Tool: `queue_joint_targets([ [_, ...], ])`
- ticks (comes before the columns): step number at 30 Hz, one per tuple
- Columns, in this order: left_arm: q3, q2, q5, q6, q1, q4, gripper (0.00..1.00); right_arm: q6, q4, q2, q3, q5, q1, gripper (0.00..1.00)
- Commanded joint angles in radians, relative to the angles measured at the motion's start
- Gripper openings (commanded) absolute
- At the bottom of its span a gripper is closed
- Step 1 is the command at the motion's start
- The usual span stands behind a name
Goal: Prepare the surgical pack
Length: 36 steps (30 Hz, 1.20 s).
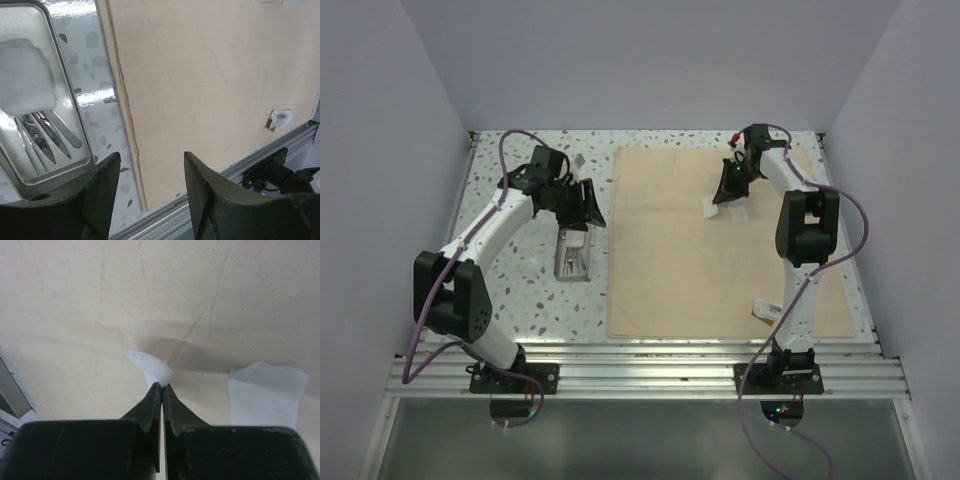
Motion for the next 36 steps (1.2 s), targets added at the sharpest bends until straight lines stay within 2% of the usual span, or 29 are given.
queue_joint_targets([
  [1,0.01,0.014,0.034,0.018,-0.004,0.051,0.57,-0.046,-0.119,-0.05,0.102,0.051,0.0,0.0],
  [6,0.004,0.026,0.051,0.042,-0.004,0.058,0.57,-0.074,-0.212,-0.049,0.141,0.152,0.0,0.0],
  [15,-0.002,0.041,0.072,0.073,-0.004,0.054,0.57,-0.103,-0.24,-0.069,0.102,0.148,-0.026,0.0],
  [19,-0.007,0.041,0.072,0.081,-0.004,0.052,0.57,-0.103,-0.2,-0.092,0.067,0.146,-0.049,0.0],
  [36,0.003,0.066,0.081,0.081,-0.004,0.051,0.57,-0.134,-0.232,-0.027,0.156,0.203,-0.057,0.0],
])
